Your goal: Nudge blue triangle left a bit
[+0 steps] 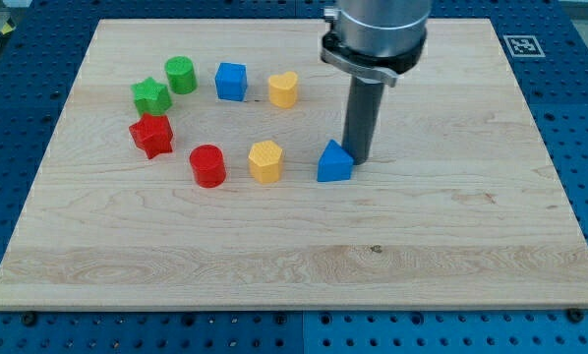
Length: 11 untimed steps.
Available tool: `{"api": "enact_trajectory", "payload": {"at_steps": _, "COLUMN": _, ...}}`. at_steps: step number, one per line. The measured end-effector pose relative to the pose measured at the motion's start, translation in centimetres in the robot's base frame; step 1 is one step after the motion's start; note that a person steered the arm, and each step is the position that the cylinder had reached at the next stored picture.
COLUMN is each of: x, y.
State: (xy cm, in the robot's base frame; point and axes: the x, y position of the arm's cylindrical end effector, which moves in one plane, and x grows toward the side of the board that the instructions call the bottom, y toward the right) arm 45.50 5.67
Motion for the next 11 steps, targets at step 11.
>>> {"api": "enact_trajectory", "payload": {"at_steps": 11, "x": -1.2, "y": -4.1}}
